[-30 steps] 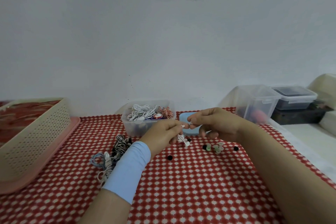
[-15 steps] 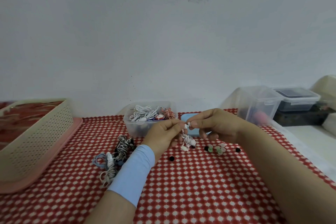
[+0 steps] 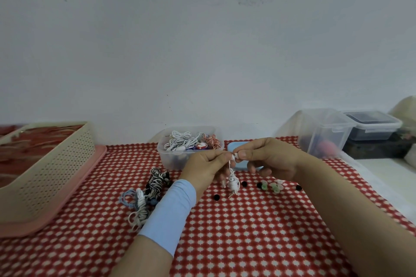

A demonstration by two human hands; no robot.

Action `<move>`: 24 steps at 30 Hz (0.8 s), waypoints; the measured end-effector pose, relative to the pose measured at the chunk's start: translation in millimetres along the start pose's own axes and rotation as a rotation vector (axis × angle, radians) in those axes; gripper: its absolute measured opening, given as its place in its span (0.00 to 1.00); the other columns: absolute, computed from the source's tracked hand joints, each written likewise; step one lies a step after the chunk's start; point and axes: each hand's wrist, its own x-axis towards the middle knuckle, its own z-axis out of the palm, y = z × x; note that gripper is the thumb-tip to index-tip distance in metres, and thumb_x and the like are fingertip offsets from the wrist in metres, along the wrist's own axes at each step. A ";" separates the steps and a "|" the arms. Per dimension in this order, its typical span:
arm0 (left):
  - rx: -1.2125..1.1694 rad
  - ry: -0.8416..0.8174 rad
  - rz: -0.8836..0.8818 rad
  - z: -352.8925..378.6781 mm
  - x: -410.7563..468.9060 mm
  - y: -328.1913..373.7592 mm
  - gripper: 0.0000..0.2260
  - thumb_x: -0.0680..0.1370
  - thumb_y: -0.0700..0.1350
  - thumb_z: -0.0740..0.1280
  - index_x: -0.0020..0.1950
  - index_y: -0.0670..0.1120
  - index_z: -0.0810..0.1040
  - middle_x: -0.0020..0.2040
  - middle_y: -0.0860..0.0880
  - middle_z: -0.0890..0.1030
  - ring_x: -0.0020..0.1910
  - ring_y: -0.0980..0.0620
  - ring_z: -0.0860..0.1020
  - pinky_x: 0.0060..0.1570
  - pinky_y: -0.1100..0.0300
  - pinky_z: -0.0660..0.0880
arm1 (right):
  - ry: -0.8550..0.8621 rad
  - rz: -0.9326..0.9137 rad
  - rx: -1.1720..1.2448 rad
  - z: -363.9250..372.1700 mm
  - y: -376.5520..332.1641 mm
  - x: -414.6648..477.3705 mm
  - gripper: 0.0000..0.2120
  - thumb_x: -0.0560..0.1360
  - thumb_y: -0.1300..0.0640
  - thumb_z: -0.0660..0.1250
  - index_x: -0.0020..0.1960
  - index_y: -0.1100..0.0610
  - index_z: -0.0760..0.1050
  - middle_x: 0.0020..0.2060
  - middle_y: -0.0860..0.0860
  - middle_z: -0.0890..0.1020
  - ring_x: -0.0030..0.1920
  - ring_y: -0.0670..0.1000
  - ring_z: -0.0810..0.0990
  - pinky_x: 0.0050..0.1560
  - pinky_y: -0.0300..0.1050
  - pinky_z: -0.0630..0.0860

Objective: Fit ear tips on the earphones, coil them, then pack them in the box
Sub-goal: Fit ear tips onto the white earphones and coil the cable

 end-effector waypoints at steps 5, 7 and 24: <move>-0.060 -0.068 0.008 -1.5 -2.1 3.1 0.07 0.79 0.39 0.67 0.52 0.39 0.84 0.37 0.47 0.82 0.35 0.54 0.78 0.32 0.64 0.75 | -0.004 0.001 -0.012 0.5 -2.4 -2.4 0.14 0.70 0.58 0.74 0.53 0.61 0.86 0.50 0.58 0.85 0.32 0.48 0.75 0.23 0.35 0.63; -0.069 -0.084 0.016 -2.1 -2.4 3.9 0.08 0.78 0.38 0.68 0.54 0.39 0.84 0.38 0.47 0.82 0.35 0.55 0.78 0.32 0.65 0.75 | -0.012 0.007 -0.023 1.0 -3.4 -3.3 0.13 0.70 0.58 0.74 0.53 0.61 0.86 0.48 0.57 0.85 0.32 0.48 0.76 0.23 0.35 0.63; -0.109 -0.094 0.017 2.4 -4.7 4.4 0.07 0.80 0.38 0.65 0.49 0.40 0.83 0.36 0.50 0.81 0.32 0.58 0.75 0.32 0.67 0.74 | -0.089 -0.009 0.066 4.6 0.7 -3.9 0.07 0.70 0.57 0.71 0.44 0.54 0.87 0.43 0.52 0.85 0.32 0.46 0.79 0.23 0.34 0.64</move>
